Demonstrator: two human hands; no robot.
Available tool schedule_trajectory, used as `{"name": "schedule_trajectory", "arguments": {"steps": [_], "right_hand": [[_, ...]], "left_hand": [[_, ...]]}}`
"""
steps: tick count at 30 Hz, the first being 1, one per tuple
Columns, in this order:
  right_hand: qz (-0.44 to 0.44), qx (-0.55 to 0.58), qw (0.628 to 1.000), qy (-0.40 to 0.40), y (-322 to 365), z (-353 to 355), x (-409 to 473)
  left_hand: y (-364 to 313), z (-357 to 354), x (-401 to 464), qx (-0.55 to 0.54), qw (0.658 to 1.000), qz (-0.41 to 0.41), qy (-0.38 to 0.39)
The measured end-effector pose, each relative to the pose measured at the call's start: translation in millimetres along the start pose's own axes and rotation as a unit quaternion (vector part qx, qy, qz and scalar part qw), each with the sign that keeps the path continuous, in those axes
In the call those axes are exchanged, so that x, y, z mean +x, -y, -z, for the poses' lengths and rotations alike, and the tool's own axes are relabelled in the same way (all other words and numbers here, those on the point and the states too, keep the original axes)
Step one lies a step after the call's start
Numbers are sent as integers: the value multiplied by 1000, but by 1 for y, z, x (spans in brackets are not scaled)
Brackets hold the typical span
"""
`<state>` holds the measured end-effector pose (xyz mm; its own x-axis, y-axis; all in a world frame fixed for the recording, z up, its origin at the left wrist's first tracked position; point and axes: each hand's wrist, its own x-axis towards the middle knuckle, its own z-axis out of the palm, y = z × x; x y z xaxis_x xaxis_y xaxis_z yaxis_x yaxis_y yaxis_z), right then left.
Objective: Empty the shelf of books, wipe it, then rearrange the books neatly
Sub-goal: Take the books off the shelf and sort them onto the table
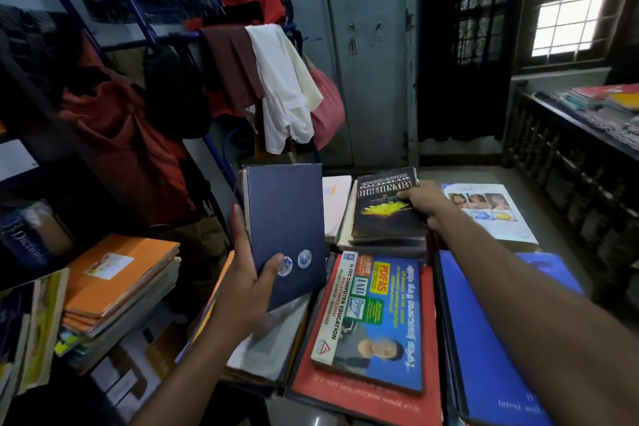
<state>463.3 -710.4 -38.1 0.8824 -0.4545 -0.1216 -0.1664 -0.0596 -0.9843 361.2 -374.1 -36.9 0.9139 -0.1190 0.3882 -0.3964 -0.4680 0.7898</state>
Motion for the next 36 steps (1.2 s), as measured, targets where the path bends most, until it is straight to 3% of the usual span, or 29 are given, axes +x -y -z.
{"name": "schedule_trajectory", "arguments": {"steps": [5, 9, 14, 16, 18, 20, 22, 25, 28, 31, 36], "right_hand": [[61, -107, 992, -14, -21, -8, 14], [115, -222, 967, -48, -26, -18, 16], [210, -415, 883, -65, -35, -22, 15], [291, -421, 856, -73, -32, -25, 11], [358, -411, 838, -16, -27, -29, 2], [370, -437, 815, 87, -26, -34, -8], [359, -478, 785, 164, -27, -35, -13], [358, -486, 778, 173, -27, -35, -12], [371, -503, 764, 161, -27, -42, -12], [376, -526, 749, 145, -26, -46, -17], [401, -533, 735, 120, -10, -62, -39]], "left_hand": [[5, -9, 22, -69, 997, 22, -3], [0, -11, 52, -156, 983, 66, -72], [2, -10, 124, -178, 970, 161, -43], [10, -18, 149, -144, 976, 164, -14], [23, -33, 168, -54, 987, 148, 30], [40, -44, 176, 100, 982, 122, 101], [55, -55, 176, 187, 959, 108, 185], [64, -65, 176, 217, 939, 103, 245], [59, -64, 181, 296, 925, 59, 231], [52, -66, 174, 349, 916, 69, 187], [43, -41, 131, 280, 949, 66, 131]]}}
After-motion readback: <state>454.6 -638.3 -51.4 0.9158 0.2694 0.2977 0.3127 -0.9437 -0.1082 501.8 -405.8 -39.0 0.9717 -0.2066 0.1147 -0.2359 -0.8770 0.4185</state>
